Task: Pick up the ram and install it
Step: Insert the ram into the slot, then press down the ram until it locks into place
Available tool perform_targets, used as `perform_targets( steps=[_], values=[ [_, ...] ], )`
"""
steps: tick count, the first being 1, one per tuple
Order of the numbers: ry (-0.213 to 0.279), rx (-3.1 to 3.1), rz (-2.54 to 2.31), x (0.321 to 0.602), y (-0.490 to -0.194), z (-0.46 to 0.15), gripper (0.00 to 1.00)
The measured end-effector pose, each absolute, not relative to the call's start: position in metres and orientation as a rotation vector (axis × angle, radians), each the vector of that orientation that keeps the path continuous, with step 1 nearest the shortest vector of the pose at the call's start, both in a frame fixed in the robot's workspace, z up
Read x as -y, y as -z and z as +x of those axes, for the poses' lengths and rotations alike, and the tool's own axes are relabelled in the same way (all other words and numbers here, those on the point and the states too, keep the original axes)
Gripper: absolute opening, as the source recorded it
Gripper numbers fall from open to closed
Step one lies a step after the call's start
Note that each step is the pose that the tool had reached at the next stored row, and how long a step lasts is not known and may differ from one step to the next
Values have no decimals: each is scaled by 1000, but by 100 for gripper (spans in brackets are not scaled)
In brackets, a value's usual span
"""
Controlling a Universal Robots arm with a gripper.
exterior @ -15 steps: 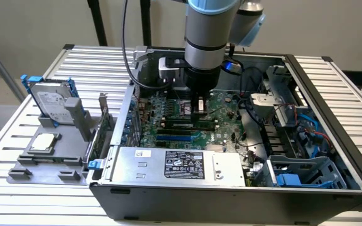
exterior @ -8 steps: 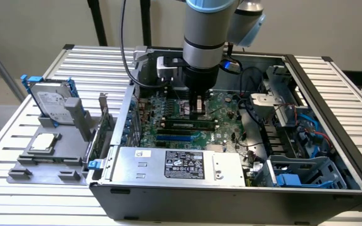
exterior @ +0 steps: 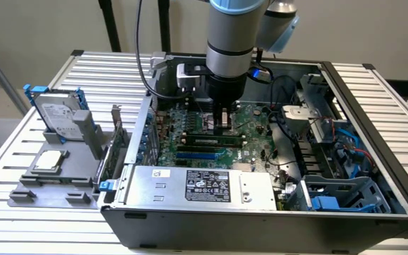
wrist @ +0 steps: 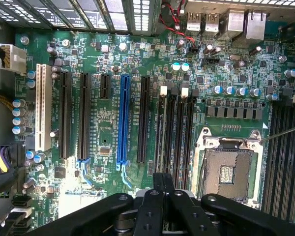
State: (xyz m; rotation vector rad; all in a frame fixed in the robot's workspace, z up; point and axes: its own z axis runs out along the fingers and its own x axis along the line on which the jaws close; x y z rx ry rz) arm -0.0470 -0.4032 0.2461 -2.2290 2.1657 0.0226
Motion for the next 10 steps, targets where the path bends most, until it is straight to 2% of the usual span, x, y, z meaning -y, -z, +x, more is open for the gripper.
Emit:
perform_targets(
  steps=[10],
  values=[
    [-23,-2166,-2229,403,-246,-47,11]
  ],
)
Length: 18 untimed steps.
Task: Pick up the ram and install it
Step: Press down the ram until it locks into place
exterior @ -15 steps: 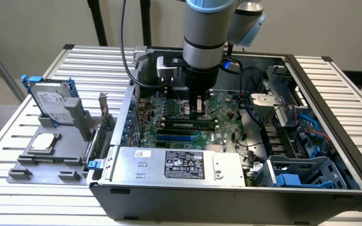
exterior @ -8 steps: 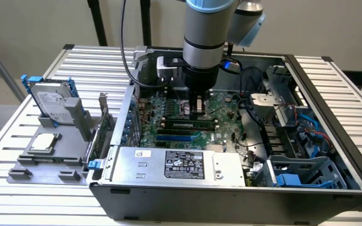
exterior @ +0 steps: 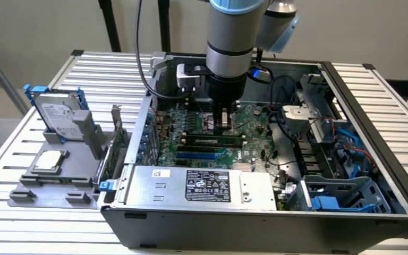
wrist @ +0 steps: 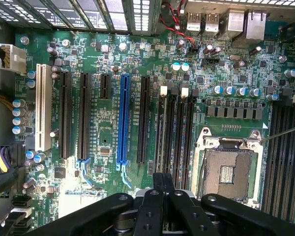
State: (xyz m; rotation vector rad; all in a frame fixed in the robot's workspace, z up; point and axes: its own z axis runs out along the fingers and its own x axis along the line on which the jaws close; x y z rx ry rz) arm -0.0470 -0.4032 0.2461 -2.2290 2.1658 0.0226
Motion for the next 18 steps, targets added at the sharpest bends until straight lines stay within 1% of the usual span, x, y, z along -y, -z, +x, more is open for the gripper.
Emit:
perform_targets(
  steps=[18],
  values=[
    [-29,-2182,-2221,401,-230,-47,11]
  ],
)
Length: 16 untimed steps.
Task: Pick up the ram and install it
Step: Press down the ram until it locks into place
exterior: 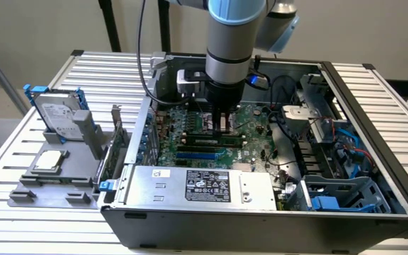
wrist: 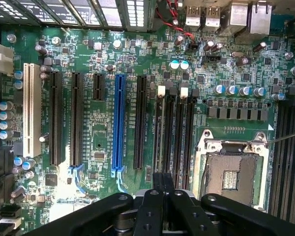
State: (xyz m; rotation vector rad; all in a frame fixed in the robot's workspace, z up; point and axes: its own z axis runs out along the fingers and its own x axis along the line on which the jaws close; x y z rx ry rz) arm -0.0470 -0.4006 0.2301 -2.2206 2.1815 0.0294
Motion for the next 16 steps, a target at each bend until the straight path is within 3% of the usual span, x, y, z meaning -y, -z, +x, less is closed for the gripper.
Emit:
perform_targets(
  steps=[7,16],
  values=[
    [-29,-2187,-2217,401,-224,-47,11],
    [-31,-2186,-2215,400,-246,-47,11]
  ],
)
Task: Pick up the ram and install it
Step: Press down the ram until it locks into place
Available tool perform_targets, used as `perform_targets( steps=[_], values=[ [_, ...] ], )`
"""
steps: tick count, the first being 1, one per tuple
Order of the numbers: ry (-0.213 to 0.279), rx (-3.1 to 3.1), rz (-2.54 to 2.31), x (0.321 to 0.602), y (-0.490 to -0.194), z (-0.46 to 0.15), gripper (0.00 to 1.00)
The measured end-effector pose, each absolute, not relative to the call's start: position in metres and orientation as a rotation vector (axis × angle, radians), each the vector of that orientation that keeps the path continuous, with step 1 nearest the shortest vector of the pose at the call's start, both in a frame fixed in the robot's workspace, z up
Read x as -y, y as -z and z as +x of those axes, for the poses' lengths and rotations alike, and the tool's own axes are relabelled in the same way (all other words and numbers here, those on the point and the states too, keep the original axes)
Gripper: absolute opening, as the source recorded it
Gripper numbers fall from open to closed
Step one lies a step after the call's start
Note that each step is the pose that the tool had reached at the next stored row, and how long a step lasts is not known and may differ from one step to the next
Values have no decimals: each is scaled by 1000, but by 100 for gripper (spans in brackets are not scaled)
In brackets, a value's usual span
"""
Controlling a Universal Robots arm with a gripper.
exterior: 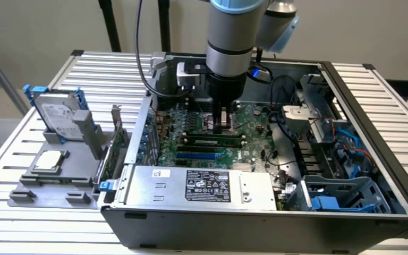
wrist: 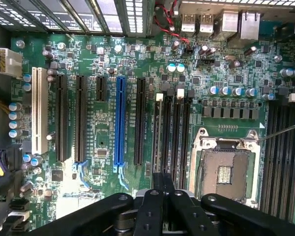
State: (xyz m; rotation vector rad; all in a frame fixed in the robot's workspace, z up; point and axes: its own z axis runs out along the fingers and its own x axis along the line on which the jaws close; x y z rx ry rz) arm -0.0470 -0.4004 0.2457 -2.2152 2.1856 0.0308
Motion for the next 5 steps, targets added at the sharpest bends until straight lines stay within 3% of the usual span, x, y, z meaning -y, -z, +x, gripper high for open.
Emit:
perform_targets(
  steps=[5],
  values=[
    [-31,-2186,-2215,400,-246,-47,11]
  ],
)
